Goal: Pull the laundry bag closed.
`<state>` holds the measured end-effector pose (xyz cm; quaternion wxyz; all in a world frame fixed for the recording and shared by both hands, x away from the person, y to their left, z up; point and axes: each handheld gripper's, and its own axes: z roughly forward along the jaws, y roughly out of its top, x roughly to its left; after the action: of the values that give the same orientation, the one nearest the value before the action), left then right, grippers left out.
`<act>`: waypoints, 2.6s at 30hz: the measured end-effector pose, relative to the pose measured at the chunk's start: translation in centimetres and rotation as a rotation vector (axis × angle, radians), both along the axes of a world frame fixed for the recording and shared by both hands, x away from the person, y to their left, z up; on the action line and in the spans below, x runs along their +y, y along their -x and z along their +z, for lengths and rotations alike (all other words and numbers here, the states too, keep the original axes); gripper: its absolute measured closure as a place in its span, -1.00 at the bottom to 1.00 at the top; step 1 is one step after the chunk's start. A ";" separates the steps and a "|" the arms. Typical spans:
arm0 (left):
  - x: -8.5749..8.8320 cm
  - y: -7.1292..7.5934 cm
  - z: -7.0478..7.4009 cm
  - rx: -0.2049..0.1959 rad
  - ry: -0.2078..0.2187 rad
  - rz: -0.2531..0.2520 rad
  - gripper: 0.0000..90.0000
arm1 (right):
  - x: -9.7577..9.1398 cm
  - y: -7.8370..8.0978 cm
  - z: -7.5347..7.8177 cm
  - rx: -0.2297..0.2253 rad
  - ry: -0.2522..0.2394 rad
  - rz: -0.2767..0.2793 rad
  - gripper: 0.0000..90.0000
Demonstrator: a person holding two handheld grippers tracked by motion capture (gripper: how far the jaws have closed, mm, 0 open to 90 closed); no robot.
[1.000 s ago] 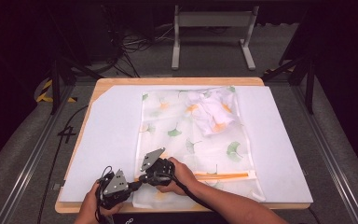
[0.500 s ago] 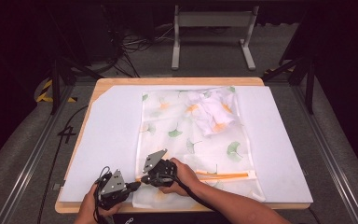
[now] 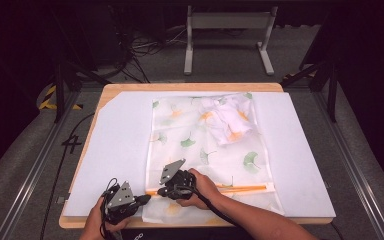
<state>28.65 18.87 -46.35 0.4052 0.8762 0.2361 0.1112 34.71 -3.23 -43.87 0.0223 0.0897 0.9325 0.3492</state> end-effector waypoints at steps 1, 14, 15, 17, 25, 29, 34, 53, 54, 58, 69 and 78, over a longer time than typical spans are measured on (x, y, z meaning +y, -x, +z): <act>0.0 0.0 0.0 -0.001 -0.003 -0.001 1.00 | -0.1 0.1 0.0 -0.003 -0.003 -0.002 1.00; -0.2 0.1 0.1 -0.002 -0.012 0.003 1.00 | -1.5 0.5 0.5 -0.028 0.007 -0.008 1.00; -0.2 0.1 0.1 -0.002 -0.012 0.003 1.00 | -1.5 0.5 0.5 -0.028 0.007 -0.008 1.00; -0.1 0.1 0.1 0.000 -0.009 0.004 1.00 | -1.8 0.5 0.6 -0.021 0.006 -0.014 1.00; -0.1 0.0 0.1 0.001 -0.008 0.002 1.00 | -3.0 0.5 0.8 -0.023 0.013 -0.028 1.00; 0.0 -0.1 0.1 0.005 -0.002 0.001 1.00 | -3.8 0.6 0.9 -0.020 0.014 -0.037 1.00; 0.0 -0.1 0.1 0.008 0.000 0.000 1.00 | -5.2 0.6 0.9 -0.014 0.004 -0.056 1.00; 0.0 -0.1 0.1 0.004 -0.004 -0.002 1.00 | -7.9 0.7 0.9 -0.008 -0.001 -0.082 1.00; 0.0 -0.1 0.1 0.004 -0.004 -0.001 1.00 | -8.0 0.7 0.9 -0.009 0.002 -0.082 1.00; 0.0 -0.1 0.1 0.005 -0.004 -0.001 1.00 | -8.4 0.8 1.0 -0.010 0.000 -0.085 1.00; 0.0 -0.1 0.0 0.007 0.000 -0.005 1.00 | -9.6 1.1 1.1 -0.016 0.012 -0.093 1.00; 0.0 -0.2 0.0 0.008 0.002 -0.004 1.00 | -12.4 1.2 1.4 -0.011 0.010 -0.128 1.00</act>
<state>28.80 18.92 -46.32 0.4055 0.8767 0.2360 0.1064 33.51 -15.62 -42.45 0.0503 0.1471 0.9265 0.3428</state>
